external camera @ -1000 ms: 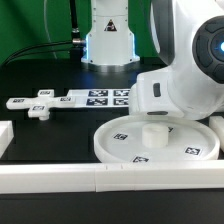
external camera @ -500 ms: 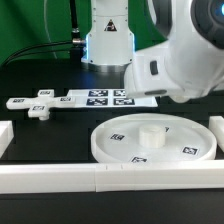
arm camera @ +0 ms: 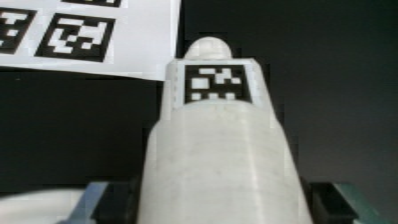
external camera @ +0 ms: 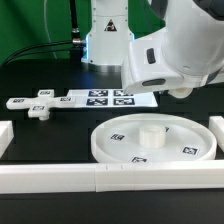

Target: Assemble round table

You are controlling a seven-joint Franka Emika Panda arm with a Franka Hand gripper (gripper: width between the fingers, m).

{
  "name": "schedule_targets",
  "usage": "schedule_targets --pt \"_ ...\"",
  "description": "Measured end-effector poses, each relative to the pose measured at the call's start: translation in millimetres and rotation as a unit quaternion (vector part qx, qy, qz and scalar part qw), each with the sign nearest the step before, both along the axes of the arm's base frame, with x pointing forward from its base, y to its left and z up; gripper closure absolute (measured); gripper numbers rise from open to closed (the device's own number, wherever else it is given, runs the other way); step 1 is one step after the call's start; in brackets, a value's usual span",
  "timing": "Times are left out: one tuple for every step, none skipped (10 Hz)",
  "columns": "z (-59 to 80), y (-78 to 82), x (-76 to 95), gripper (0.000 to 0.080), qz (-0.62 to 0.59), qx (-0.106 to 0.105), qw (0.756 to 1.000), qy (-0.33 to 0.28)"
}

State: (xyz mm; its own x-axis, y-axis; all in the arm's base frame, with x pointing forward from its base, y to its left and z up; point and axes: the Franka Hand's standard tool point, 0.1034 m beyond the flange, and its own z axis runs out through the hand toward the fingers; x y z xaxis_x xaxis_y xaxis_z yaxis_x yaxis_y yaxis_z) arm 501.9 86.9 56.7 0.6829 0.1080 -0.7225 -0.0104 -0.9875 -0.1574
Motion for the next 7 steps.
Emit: schedule_targets --pt "5.7 -5.6 9.7 0.0390 -0.001 0.005 0.999 -0.044" --pt "23.2 -8.7 11.2 0.0390 -0.002 0.005 0.997 -0.071" --pt "32.4 -8.9 19.7 0.0390 -0.003 0.005 0.995 -0.103" --pt "28.7 -9.3 24.9 0.0390 -0.008 0.001 0.990 -0.140" --pt "26.2 -10.5 26.9 0.0390 -0.012 -0.003 0.984 -0.178" --pt "26.2 -11.7 28.2 0.0390 -0.016 -0.006 0.977 -0.211" --pt "25.5 -12.9 31.3 0.0390 -0.018 -0.007 0.971 -0.238"
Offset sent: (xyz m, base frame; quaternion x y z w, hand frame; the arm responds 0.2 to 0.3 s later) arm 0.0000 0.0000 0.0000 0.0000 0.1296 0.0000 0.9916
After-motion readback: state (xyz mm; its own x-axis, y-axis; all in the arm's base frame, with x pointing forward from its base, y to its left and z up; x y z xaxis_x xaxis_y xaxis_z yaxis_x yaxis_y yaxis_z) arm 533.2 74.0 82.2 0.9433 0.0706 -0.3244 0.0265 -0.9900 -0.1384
